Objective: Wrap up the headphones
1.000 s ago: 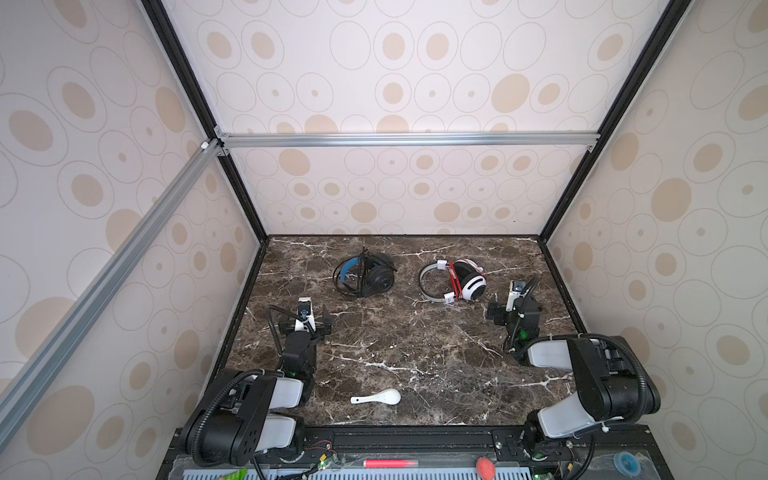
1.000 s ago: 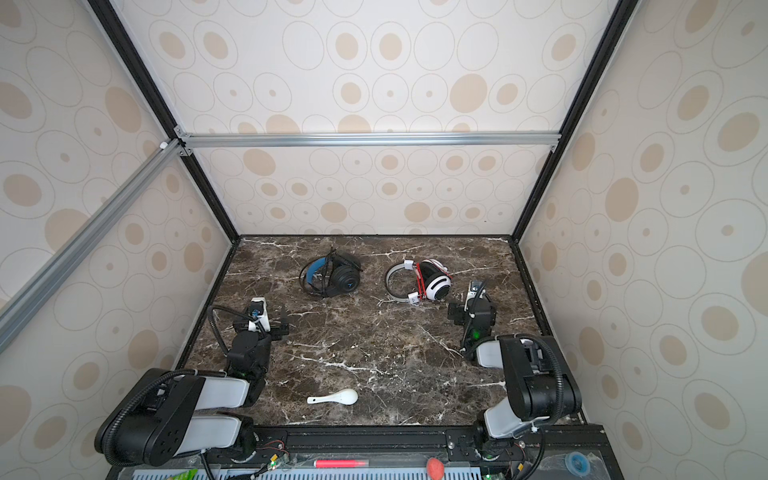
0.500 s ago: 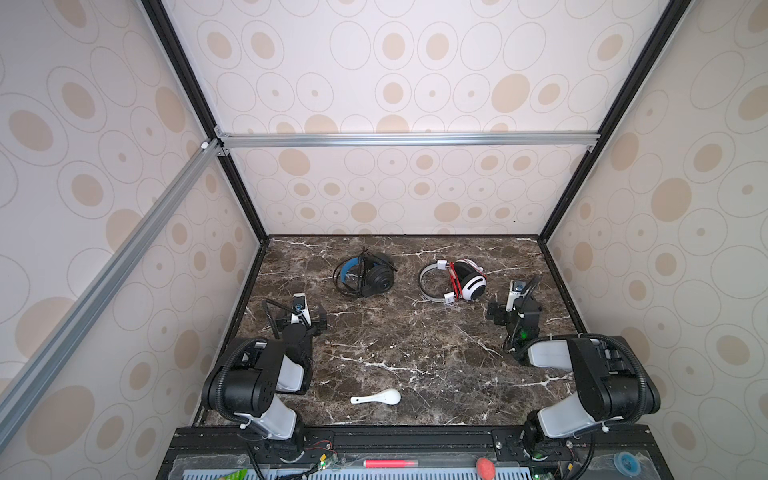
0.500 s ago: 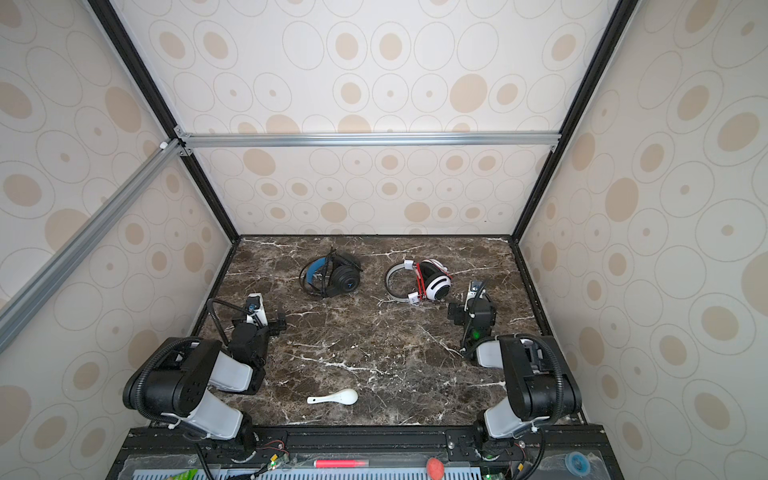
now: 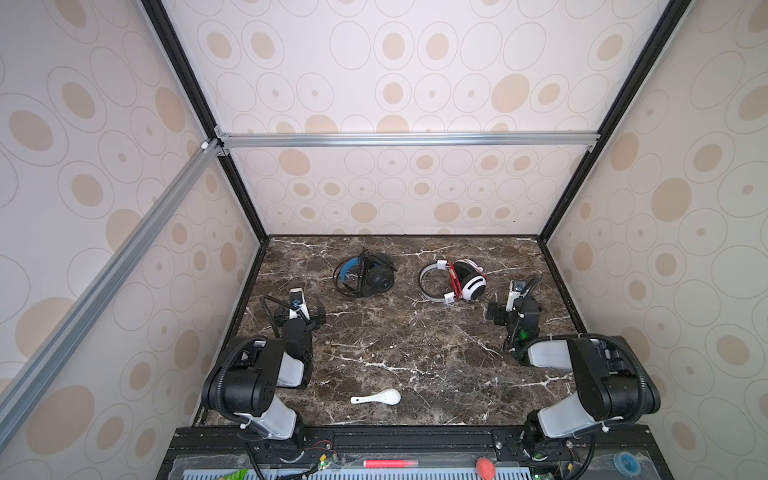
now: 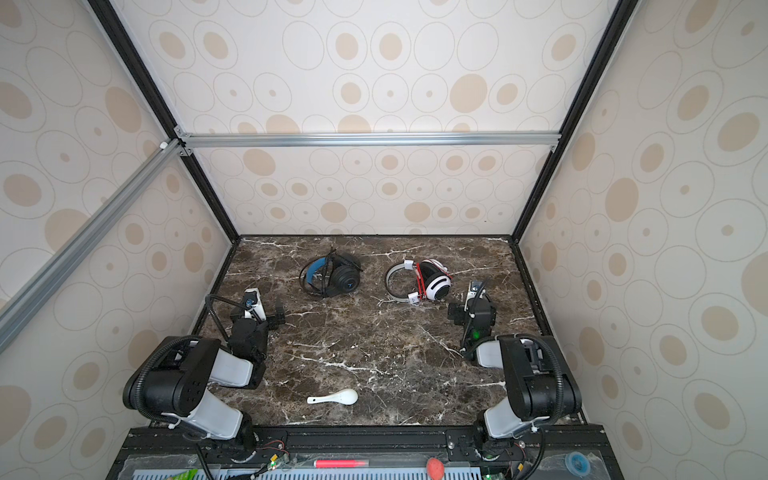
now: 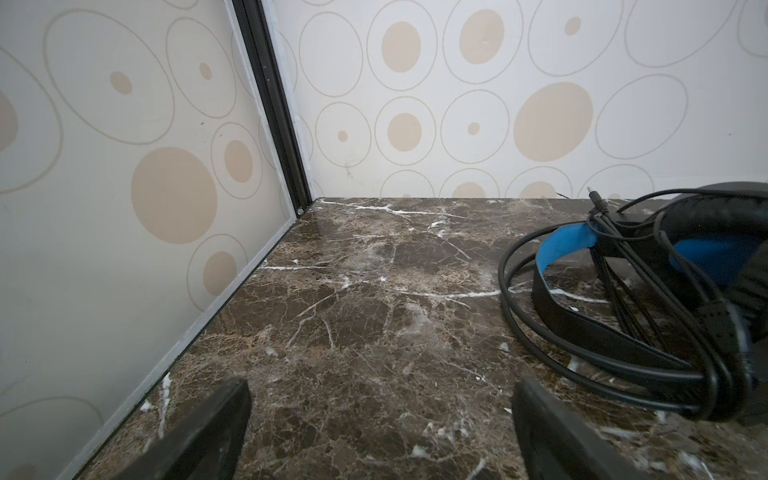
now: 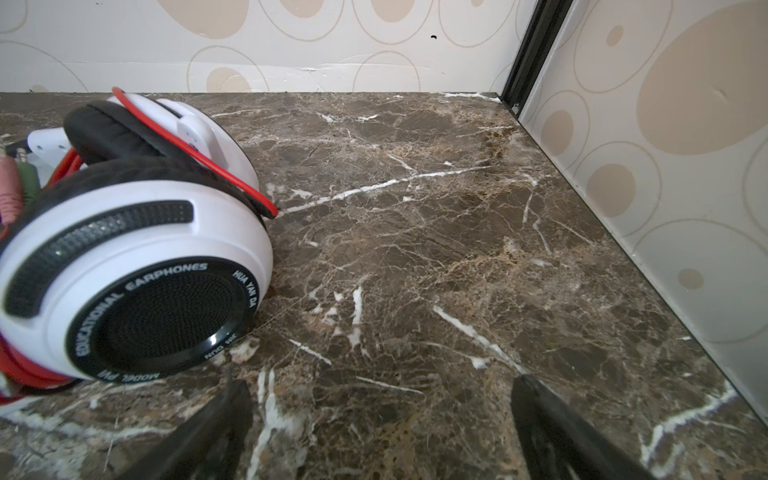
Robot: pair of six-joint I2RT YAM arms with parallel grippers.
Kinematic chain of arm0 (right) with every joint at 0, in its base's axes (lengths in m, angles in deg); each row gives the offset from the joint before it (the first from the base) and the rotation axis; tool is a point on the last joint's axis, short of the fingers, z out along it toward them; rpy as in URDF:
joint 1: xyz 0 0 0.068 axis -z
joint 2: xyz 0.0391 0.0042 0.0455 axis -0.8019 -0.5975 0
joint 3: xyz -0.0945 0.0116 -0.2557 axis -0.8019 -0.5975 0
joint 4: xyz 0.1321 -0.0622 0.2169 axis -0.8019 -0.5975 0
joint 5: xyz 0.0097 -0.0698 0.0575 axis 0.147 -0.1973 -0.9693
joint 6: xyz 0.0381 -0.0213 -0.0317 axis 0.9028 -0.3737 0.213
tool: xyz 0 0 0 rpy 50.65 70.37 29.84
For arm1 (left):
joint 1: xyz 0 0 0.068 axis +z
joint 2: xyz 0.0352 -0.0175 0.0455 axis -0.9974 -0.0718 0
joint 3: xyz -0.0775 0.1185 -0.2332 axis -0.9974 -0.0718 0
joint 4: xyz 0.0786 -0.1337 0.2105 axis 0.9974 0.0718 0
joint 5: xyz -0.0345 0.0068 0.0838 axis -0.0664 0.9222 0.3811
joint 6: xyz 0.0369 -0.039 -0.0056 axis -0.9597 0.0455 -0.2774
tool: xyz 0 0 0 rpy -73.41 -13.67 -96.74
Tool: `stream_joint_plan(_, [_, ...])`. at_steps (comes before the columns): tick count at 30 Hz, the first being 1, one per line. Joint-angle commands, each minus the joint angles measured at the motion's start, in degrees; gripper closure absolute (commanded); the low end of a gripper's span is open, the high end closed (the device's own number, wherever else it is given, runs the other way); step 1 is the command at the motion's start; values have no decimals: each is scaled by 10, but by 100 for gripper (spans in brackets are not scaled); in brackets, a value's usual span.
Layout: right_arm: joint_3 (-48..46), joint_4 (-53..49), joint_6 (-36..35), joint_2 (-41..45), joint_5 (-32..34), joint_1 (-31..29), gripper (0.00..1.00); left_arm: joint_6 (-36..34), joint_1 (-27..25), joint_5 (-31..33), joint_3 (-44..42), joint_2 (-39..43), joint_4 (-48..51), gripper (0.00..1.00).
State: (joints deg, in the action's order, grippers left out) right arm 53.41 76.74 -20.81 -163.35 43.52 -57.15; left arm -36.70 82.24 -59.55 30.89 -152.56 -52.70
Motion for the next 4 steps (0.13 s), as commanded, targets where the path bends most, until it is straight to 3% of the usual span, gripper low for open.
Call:
stream_joint_plan(1, [6, 7, -6, -6, -3, 0, 0, 8, 3, 2, 12, -2, -4, 2])
stream_joint_plan(4, [3, 10, -7, -3, -4, 0, 0, 8, 3, 3, 7, 1, -13, 2])
